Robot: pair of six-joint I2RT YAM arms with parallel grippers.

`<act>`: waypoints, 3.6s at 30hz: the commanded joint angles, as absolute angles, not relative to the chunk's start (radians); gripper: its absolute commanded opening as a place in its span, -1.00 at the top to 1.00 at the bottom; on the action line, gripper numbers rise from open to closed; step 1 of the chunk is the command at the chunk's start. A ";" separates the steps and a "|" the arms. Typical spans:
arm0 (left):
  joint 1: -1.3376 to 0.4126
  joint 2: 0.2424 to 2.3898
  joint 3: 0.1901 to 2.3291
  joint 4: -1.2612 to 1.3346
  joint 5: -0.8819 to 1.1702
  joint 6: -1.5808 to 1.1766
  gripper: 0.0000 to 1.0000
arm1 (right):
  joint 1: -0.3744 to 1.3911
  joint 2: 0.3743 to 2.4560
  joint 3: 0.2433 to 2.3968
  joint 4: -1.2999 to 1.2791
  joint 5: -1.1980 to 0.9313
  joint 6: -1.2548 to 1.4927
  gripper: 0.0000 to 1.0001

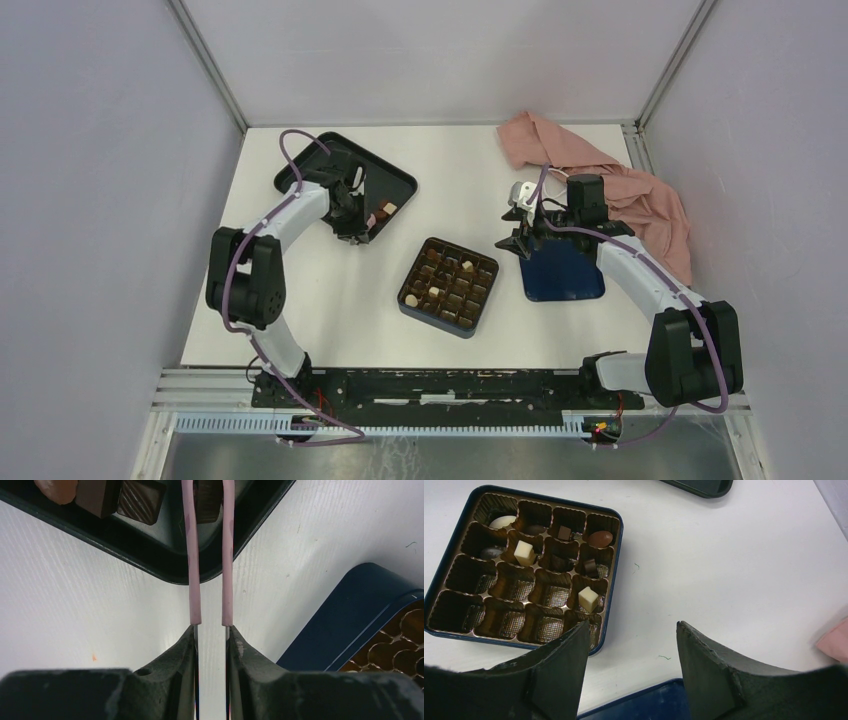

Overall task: Pack the chocolate
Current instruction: Pick up the fake chocolate from the plate, then place the fake chocolate in the packing box.

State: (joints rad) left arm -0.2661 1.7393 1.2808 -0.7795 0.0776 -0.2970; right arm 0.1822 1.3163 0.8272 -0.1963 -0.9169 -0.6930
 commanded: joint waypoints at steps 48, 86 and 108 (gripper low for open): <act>-0.878 1.030 0.673 -0.127 0.075 -0.551 0.96 | 0.179 1.236 0.790 -0.116 -1.028 -0.737 -0.39; -1.118 1.432 0.948 -0.380 -0.254 -0.499 0.21 | 0.179 1.245 0.796 -0.123 -1.026 -0.732 -0.40; -1.006 1.191 0.934 -0.367 -0.269 -0.486 0.20 | 0.179 1.233 0.798 -0.126 -1.032 -0.732 -0.40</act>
State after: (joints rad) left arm -1.0817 1.2709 0.9108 -0.3977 -0.2340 -0.5037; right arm 0.1822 1.2411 0.7883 -0.1505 -1.0130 -0.7235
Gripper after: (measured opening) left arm 0.412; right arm 0.698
